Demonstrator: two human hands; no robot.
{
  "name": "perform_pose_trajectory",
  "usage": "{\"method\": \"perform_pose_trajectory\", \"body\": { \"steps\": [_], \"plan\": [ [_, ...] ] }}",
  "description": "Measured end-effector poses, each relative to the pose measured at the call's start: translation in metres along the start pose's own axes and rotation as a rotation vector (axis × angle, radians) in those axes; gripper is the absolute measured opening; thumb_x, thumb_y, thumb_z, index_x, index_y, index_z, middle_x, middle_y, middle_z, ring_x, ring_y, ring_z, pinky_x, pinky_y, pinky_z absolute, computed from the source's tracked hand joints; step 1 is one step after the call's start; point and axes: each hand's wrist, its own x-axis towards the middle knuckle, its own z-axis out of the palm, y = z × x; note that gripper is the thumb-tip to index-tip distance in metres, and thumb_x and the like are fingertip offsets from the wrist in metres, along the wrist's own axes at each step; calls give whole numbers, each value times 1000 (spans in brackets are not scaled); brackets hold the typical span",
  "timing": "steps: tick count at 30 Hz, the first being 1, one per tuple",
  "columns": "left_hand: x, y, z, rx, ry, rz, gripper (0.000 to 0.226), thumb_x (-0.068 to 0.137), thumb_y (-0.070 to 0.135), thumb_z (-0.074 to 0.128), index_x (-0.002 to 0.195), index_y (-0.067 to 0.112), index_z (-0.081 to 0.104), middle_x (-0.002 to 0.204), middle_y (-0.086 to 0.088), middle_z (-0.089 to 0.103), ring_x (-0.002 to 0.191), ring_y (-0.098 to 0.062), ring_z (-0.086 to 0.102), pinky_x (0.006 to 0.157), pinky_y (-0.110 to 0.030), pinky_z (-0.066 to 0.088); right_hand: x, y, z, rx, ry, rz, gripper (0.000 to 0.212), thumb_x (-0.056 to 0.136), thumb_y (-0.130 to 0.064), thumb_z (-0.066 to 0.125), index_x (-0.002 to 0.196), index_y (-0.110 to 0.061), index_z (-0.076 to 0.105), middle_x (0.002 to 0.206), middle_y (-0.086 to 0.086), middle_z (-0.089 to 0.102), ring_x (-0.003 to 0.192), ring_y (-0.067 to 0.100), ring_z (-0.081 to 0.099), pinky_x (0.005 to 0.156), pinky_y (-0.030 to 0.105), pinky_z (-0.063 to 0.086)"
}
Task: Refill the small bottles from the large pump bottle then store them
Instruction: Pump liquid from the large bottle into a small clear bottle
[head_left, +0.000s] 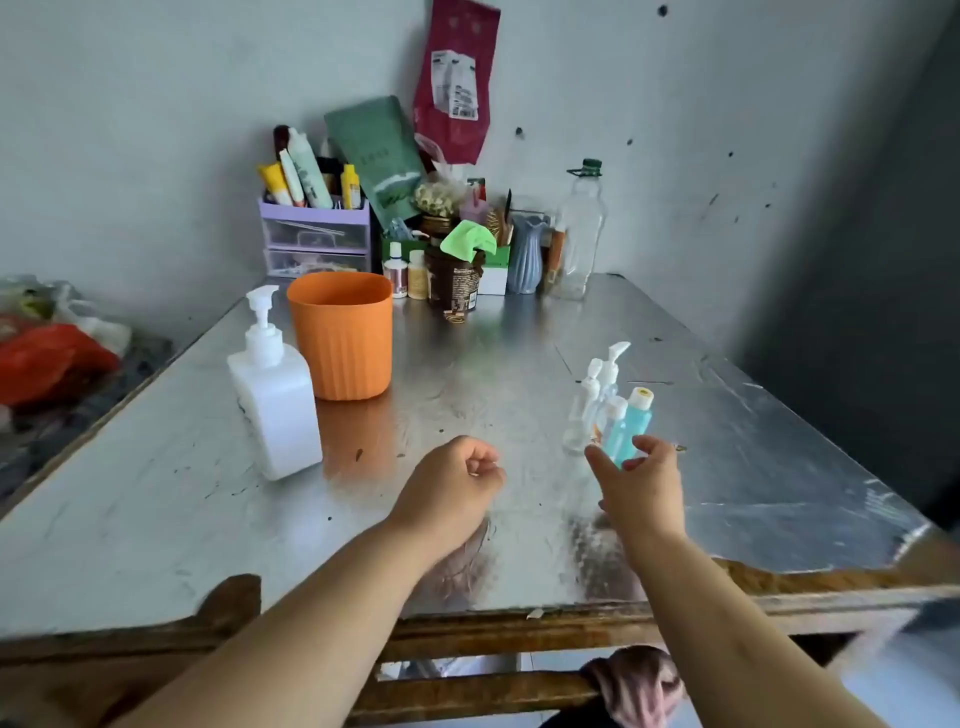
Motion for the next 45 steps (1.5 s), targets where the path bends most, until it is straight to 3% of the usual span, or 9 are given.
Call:
{"method": "perform_pose_trajectory", "body": {
  "steps": [3, 13, 18, 22, 30, 33, 35, 42, 45],
  "plan": [
    [5, -1, 5, -2, 16, -2, 19, 94, 25, 60, 112, 22, 64, 95, 18, 58, 91, -2, 56, 75, -14, 41, 1, -5, 2, -60, -38, 24, 64, 80, -46, 69, 131, -21, 39, 92, -4, 61, 85, 25, 67, 79, 46, 57],
    [23, -12, 4, -72, 18, -29, 17, 92, 20, 64, 109, 22, 67, 93, 15, 64, 83, -4, 61, 82, -25, 53, 3, -16, 8, -210, -34, -3, 45, 83, -50, 62, 119, -25, 51, 87, -5, 62, 79, 19, 61, 68, 30, 46],
    [23, -19, -11, -83, -103, 60, 37, 89, 22, 68, 124, 28, 58, 120, 18, 61, 108, 6, 56, 93, -16, 46, -25, -19, 34, -226, -288, -194, 37, 77, -57, 65, 103, -33, 53, 65, -3, 63, 58, 9, 61, 54, 23, 45],
    [20, -36, -36, -300, -113, 25, 57, 77, 47, 75, 128, 30, 57, 125, 16, 64, 121, 2, 54, 105, -29, 43, -42, -33, 64, -175, -462, -272, 30, 76, -51, 68, 97, -33, 55, 59, -6, 58, 52, 7, 57, 50, 23, 45],
    [29, -63, -51, -310, 149, -11, 35, 78, 32, 79, 109, 35, 63, 108, 14, 71, 105, -6, 65, 98, -41, 51, -38, -61, 87, -143, -644, -317, 43, 82, -21, 66, 122, -33, 54, 103, -13, 59, 82, 5, 60, 67, 23, 55],
    [31, -67, -53, -288, 227, 24, 33, 79, 42, 77, 107, 37, 61, 110, 16, 68, 108, -6, 63, 96, -43, 51, -36, -83, 90, 49, -629, -342, 42, 79, -43, 72, 117, -33, 58, 103, -15, 60, 91, 4, 60, 76, 23, 53],
    [32, -70, -55, -308, 224, 31, 31, 81, 42, 75, 108, 36, 60, 111, 14, 68, 109, -7, 63, 96, -45, 51, -38, -95, 100, -2, -618, -381, 48, 70, -55, 72, 110, -32, 60, 102, -16, 60, 93, 0, 58, 73, 7, 45],
    [34, -80, -54, -420, 210, 22, 36, 73, 47, 74, 106, 38, 62, 106, 8, 70, 105, -12, 66, 95, -48, 52, -34, -103, 117, -75, -616, -422, 16, 82, -34, 72, 97, -30, 69, 81, -13, 60, 62, -9, 52, 59, 2, 37],
    [36, -83, -55, -451, 189, 17, 42, 71, 51, 73, 109, 36, 62, 109, 6, 70, 107, -12, 66, 97, -48, 51, -33, -101, 116, -1, -716, -378, 19, 89, -27, 65, 107, -34, 66, 97, -12, 66, 80, -8, 59, 76, 9, 44]
  ]
}}
